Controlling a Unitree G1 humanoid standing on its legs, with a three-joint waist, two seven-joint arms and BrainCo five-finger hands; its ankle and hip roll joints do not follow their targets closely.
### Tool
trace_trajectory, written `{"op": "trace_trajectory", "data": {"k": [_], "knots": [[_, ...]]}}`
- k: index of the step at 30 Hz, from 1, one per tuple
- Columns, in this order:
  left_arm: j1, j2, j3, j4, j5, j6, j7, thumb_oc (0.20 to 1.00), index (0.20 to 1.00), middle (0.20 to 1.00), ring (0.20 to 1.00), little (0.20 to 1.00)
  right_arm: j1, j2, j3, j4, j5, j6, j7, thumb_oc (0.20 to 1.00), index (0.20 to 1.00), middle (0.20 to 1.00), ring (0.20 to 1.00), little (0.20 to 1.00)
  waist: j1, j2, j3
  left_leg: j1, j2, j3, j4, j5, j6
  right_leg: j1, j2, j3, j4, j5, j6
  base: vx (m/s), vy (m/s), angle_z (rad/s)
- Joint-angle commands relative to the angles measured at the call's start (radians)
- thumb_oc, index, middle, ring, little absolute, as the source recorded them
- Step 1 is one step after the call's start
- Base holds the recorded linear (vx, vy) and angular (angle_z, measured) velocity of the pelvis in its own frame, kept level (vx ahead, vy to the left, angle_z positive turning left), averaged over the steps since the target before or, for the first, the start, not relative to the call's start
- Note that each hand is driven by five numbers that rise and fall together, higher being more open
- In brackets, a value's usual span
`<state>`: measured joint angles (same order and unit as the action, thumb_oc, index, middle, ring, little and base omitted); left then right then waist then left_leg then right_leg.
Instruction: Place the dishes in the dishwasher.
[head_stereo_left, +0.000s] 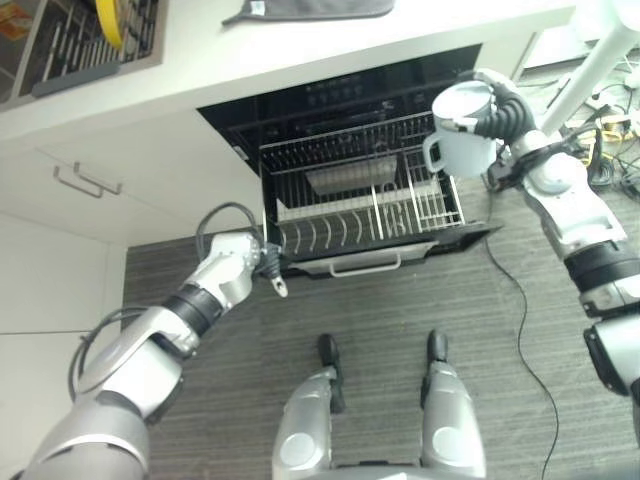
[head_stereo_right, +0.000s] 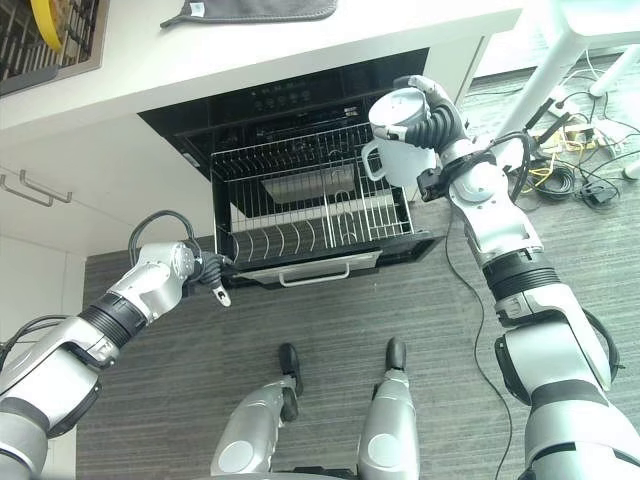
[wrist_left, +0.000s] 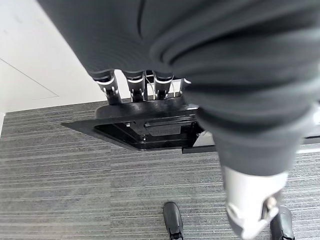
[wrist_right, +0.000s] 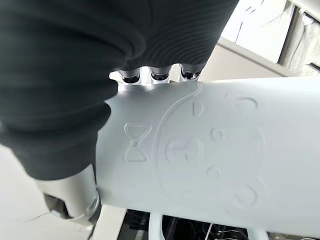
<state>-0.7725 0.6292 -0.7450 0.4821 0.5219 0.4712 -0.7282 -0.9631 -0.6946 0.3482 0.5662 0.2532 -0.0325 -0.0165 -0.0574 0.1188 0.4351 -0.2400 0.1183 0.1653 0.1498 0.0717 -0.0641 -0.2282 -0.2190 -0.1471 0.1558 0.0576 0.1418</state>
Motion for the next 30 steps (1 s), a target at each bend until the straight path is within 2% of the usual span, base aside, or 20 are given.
{"op": "trace_trajectory", "data": {"k": [1, 5, 11, 13, 18, 19, 21, 30], "knots": [[0.431, -0.037, -0.15, 0.028, -0.193, -0.035, -0.133, 1.0, 1.0, 1.0, 1.0, 1.0, -0.113, -0.006, -0.031, 0.043, -0.015, -0.027, -0.054, 0.2, 0.2, 0.2, 0.2, 0.2, 0.077, -0.048, 0.056, -0.064, -0.006, -0.055, 0.119, -0.143, -0.027, -0.033, -0.017, -0.049, 0.087, -0.135, -0.005, 0.0, 0.0, 0.0], [0.448, -0.069, -0.169, 0.083, -0.198, -0.081, -0.078, 1.0, 1.0, 1.0, 1.0, 1.0, -0.162, 0.013, -0.006, 0.133, 0.003, 0.003, -0.057, 0.2, 0.2, 0.2, 0.2, 0.2, 0.094, -0.04, 0.056, -0.078, -0.016, -0.062, 0.12, -0.139, -0.021, -0.051, -0.021, -0.051, 0.098, -0.135, -0.006, 0.0, 0.01, 0.1], [0.453, -0.099, -0.186, 0.122, -0.198, -0.118, -0.047, 1.0, 1.0, 1.0, 1.0, 1.0, -0.222, 0.04, 0.054, 0.249, 0.015, 0.044, -0.055, 0.2, 0.2, 0.2, 0.2, 0.2, 0.116, -0.03, 0.06, -0.102, -0.023, -0.071, 0.129, -0.138, -0.013, -0.082, -0.028, -0.052, 0.117, -0.133, -0.006, 0.0, 0.001, 0.04], [0.45, -0.109, -0.201, 0.129, -0.206, -0.13, -0.03, 1.0, 1.0, 1.0, 1.0, 1.0, -0.276, 0.059, 0.094, 0.329, 0.012, 0.071, -0.049, 0.2, 0.2, 0.2, 0.2, 0.2, 0.13, -0.017, 0.067, -0.127, -0.029, -0.077, 0.13, -0.13, -0.01, -0.114, -0.031, -0.048, 0.136, -0.134, -0.006, 0.01, 0.009, 0.03], [0.44, -0.116, -0.22, 0.12, -0.228, -0.132, -0.015, 1.0, 1.0, 1.0, 1.0, 1.0, -0.337, 0.067, 0.123, 0.426, -0.01, 0.081, -0.044, 0.2, 0.2, 0.2, 0.2, 0.2, 0.147, 0.005, 0.085, -0.163, -0.037, -0.083, 0.12, -0.118, -0.005, -0.167, -0.036, -0.039, 0.17, -0.142, -0.005, 0.03, 0.025, 0.05], [0.435, -0.115, -0.226, 0.112, -0.238, -0.129, -0.009, 1.0, 1.0, 1.0, 1.0, 1.0, -0.351, 0.072, 0.13, 0.452, -0.019, 0.088, -0.054, 0.2, 0.2, 0.2, 0.2, 0.2, 0.153, 0.01, 0.084, -0.174, -0.041, -0.091, 0.118, -0.134, -0.008, -0.185, -0.035, -0.029, 0.187, -0.166, 0.002, 0.1, -0.002, 0.11], [0.433, -0.112, -0.234, 0.102, -0.246, -0.128, 0.002, 1.0, 1.0, 1.0, 1.0, 1.0, -0.367, 0.073, 0.139, 0.49, -0.032, 0.094, -0.072, 0.2, 0.2, 0.2, 0.2, 0.2, 0.162, 0.018, 0.085, -0.205, -0.044, -0.094, 0.115, -0.128, -0.006, -0.224, -0.036, -0.028, 0.21, -0.173, 0.002, 0.07, -0.011, 0.09], [0.429, -0.098, -0.274, 0.027, -0.31, -0.129, 0.075, 1.0, 1.0, 1.0, 1.0, 1.0, -0.447, 0.046, 0.218, 0.581, -0.11, 0.145, -0.172, 0.2, 0.2, 0.2, 0.2, 0.2, 0.187, 0.055, 0.085, -0.376, -0.048, -0.115, 0.11, -0.088, -0.001, -0.419, -0.033, -0.011, 0.288, -0.178, -0.012, 0.02, 0.0, 0.01]]}}
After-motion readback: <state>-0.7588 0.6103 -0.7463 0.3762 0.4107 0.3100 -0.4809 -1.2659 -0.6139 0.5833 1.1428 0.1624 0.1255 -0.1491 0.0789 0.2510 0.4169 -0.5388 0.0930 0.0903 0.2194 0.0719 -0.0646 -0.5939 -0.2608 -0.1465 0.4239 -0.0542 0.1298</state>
